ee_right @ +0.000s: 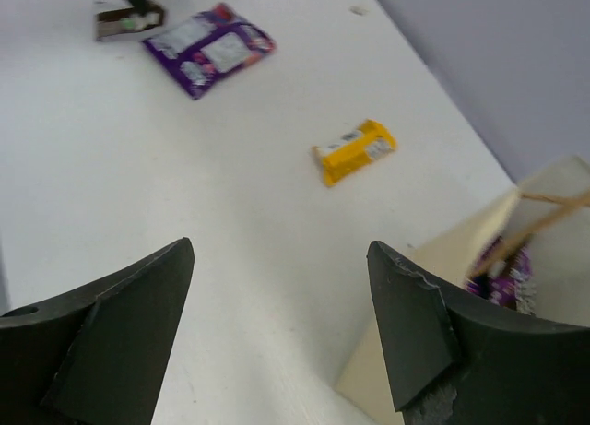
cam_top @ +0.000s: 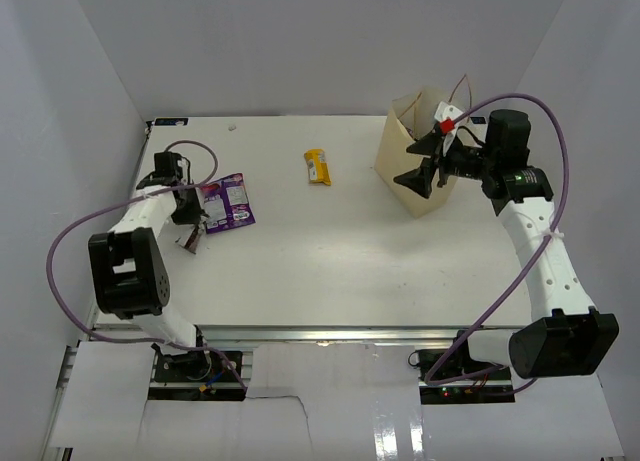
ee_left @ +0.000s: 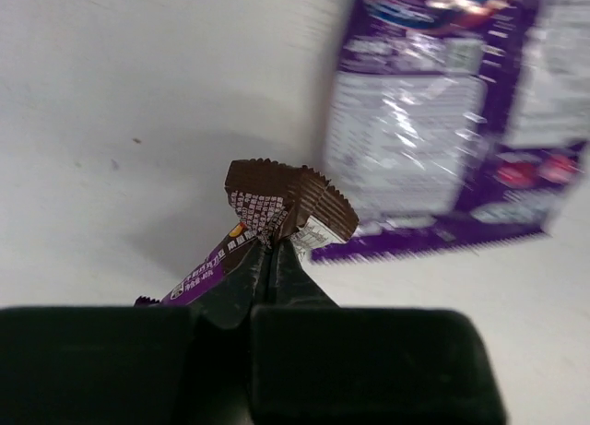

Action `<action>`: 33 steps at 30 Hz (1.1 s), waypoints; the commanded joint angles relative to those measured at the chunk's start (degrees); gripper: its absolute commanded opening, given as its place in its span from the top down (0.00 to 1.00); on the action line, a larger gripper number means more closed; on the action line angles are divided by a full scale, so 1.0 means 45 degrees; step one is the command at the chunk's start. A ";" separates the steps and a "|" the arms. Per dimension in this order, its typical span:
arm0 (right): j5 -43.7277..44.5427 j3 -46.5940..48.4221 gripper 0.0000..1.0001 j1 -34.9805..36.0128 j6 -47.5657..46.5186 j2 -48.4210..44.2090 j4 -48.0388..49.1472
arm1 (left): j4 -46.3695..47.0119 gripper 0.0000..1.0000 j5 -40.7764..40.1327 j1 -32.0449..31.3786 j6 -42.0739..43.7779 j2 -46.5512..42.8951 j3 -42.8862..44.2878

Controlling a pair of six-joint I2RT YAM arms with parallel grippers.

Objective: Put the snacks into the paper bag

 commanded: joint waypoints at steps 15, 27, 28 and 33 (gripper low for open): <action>0.3157 -0.3466 0.03 0.6437 0.9225 0.1554 0.5172 | 1.0362 1.00 1.0185 -0.2818 -1.1722 -0.6538 -0.6916; 0.4081 -0.3390 0.05 0.7357 1.0614 0.3374 0.6387 | 1.2183 1.00 0.9187 -0.5164 -1.4381 -0.5503 -0.6467; 0.4021 -0.3390 0.07 0.7377 1.0692 0.3412 0.6465 | 1.2242 1.00 0.9148 -0.5262 -1.4479 -0.5425 -0.6448; 0.3943 -0.3273 0.24 0.7396 1.0770 0.3763 0.6603 | 1.3003 1.00 0.9187 -0.5868 -1.5065 -0.4957 -0.6389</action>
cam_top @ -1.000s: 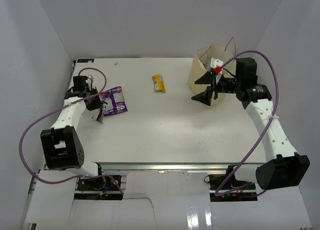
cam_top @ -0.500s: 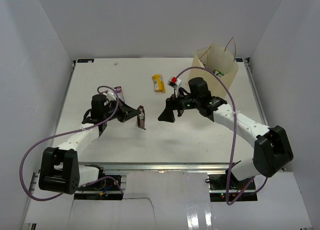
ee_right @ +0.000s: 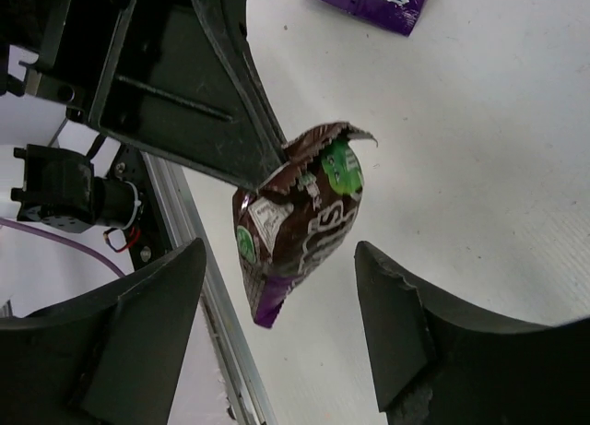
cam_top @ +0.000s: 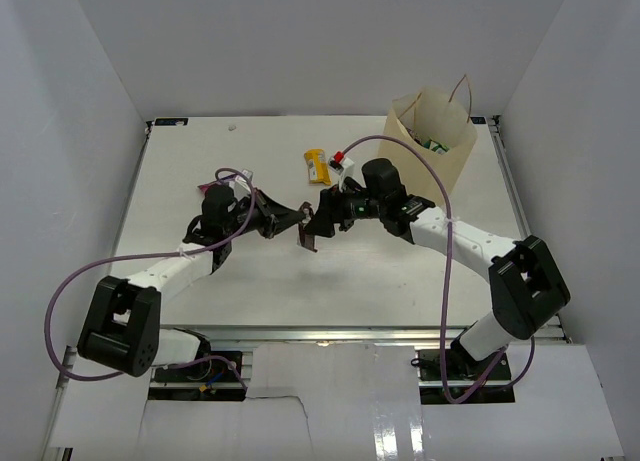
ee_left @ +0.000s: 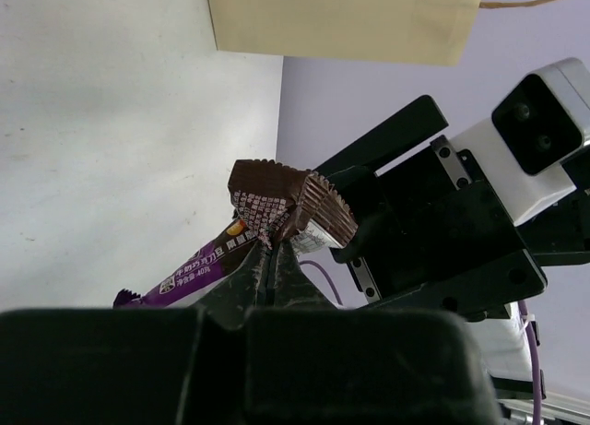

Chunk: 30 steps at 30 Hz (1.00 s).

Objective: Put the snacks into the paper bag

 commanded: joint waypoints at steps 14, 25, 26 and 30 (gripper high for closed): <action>-0.0514 0.0467 0.82 -0.0059 -0.0471 0.0049 0.0035 | 0.1959 0.72 0.0090 -0.0468 -0.1261 0.0677 0.0967; -0.2290 0.2147 0.92 -0.2420 -0.7378 -0.1708 -0.3794 | -0.1753 0.13 -0.1040 0.1638 0.3588 -0.0767 0.2410; -0.2466 0.2767 0.92 -0.2713 -0.7754 -0.2058 -0.3989 | -0.2835 0.12 -0.1391 0.1777 0.4376 -0.0846 0.2761; -0.2585 0.4913 0.92 -0.5091 -0.8286 -0.2452 -0.4362 | -0.7702 0.09 -0.4726 0.1934 0.8207 -0.0808 0.4753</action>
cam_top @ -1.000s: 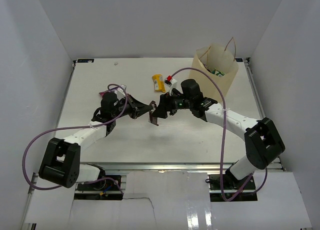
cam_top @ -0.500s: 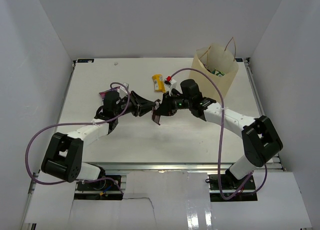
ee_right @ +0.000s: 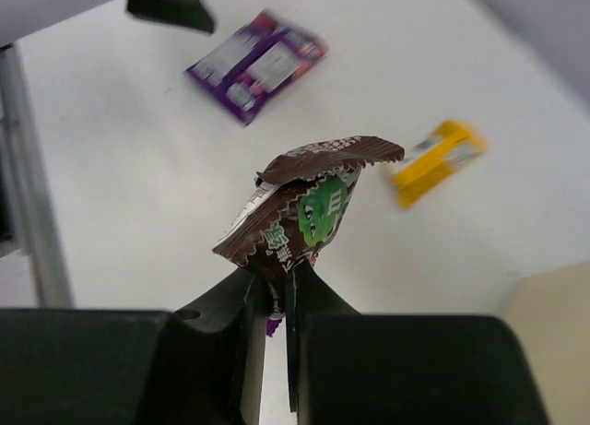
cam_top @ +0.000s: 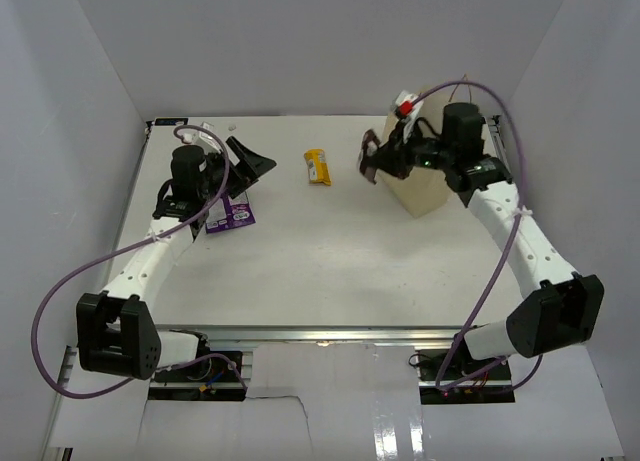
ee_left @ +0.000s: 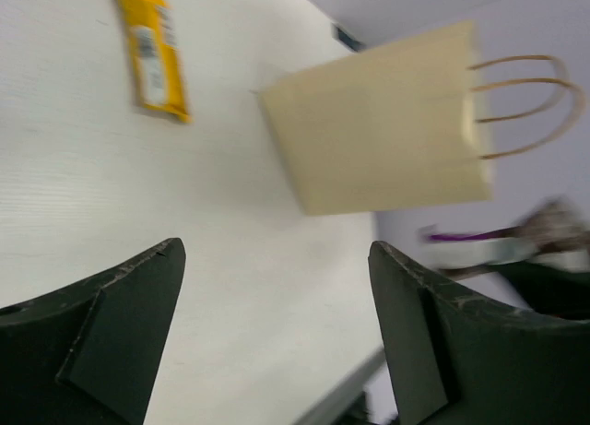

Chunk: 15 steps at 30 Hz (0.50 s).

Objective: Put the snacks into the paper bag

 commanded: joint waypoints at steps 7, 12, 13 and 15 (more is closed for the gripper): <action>0.1373 0.4617 0.92 -0.3906 -0.0334 -0.0425 0.0098 | -0.5760 0.02 -0.7331 0.0386 0.5833 -0.1042 0.1076; 0.4282 0.4503 0.92 -0.4435 0.0057 -0.0036 0.0704 | -0.5838 0.02 -0.8037 0.0874 0.6126 -0.0654 0.0782; 0.4676 0.4523 0.92 -0.4435 0.0135 0.0120 0.0684 | -0.5858 0.02 -0.8076 0.0914 0.6185 -0.0479 0.0802; 0.5322 0.4581 0.92 -0.4435 0.0291 0.0686 0.0606 | -0.5897 0.02 -0.8231 0.1031 0.6302 0.0163 0.0957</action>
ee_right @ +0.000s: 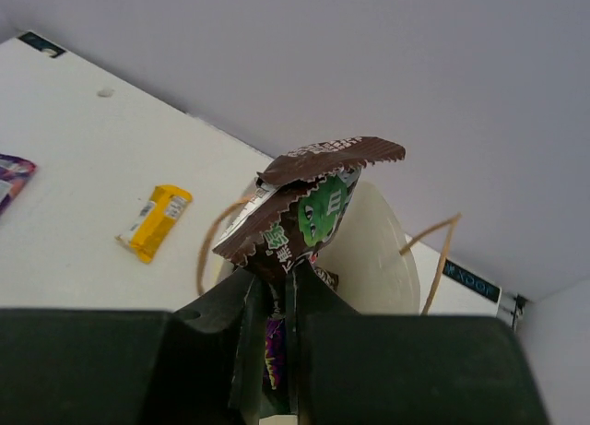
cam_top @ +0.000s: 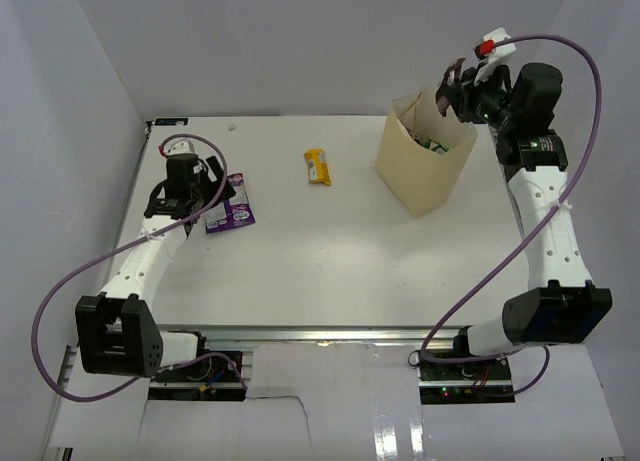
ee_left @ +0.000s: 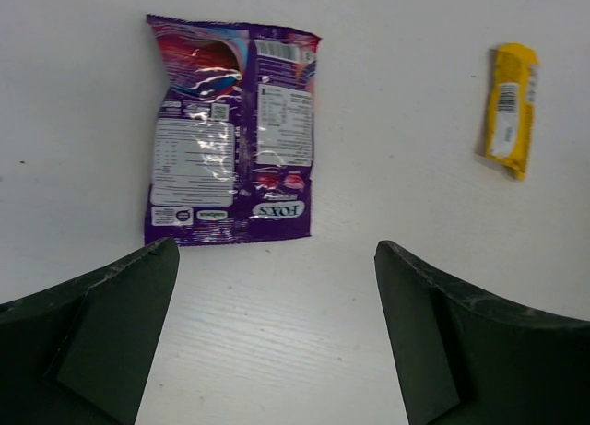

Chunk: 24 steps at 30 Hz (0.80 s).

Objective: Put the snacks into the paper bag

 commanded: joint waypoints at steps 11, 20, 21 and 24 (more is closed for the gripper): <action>0.0982 -0.0912 0.54 -0.0132 -0.0501 0.0643 0.0491 | -0.1024 0.02 -0.0874 0.0782 0.1381 0.4596 0.2596; -0.3900 -0.3214 0.12 -0.0582 -0.2027 -0.1448 -0.0505 | -0.1513 0.08 0.1350 0.2304 0.1382 0.7449 0.4512; -0.4408 -0.3431 0.12 -0.0582 -0.2086 -0.1682 -0.0622 | -0.1532 0.14 0.2203 0.2518 0.1382 0.7780 0.4629; -0.5309 -0.4056 0.12 -0.0582 -0.2359 -0.1938 -0.0895 | -0.1532 0.25 0.3205 0.2715 0.1421 0.8308 0.4747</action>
